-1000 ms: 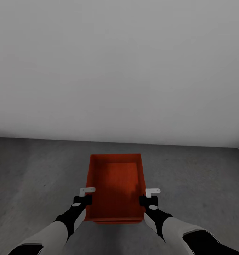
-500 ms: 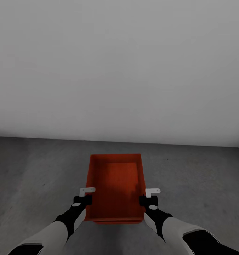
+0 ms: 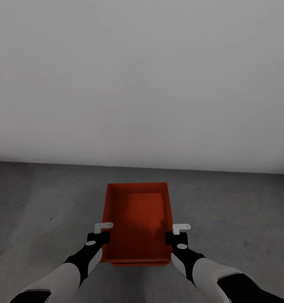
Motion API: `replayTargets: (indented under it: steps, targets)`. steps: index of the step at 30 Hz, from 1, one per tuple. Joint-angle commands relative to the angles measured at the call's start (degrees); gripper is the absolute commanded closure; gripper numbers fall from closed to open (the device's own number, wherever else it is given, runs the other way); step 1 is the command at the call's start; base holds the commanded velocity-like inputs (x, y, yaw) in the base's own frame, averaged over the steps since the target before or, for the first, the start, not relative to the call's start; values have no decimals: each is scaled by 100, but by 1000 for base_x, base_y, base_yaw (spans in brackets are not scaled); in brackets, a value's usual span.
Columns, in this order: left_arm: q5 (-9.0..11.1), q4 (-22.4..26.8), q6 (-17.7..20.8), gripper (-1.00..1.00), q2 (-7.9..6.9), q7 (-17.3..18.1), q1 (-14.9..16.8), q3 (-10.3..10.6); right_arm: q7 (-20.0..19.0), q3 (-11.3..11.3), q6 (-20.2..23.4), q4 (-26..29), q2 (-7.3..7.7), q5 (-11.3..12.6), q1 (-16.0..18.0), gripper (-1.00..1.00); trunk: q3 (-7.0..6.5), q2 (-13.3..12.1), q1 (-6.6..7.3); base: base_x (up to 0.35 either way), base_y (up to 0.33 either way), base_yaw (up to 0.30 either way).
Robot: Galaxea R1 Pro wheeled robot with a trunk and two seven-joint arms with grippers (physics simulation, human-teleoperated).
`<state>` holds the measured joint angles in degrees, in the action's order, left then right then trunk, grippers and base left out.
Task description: Move the two storage containers from the living room to the garage. In the garage, place one container on the floor and stack the other container on top of it (either order is fine).
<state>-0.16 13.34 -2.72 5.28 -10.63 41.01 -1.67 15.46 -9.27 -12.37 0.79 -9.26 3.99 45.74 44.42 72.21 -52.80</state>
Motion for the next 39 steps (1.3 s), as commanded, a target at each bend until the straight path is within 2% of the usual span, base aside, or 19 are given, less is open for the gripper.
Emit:
replayTargets:
  steps: [1,39]
  targets:
    - [-36,2,-18,100,-151,-44,4,-145,1,338,-34,0,38,66,5,100,22,44,-22,0,0,0]
    - [-36,11,-18,100,-158,-44,4,-148,1,338,-30,0,38,66,5,100,704,1568,-857,0,0,0]
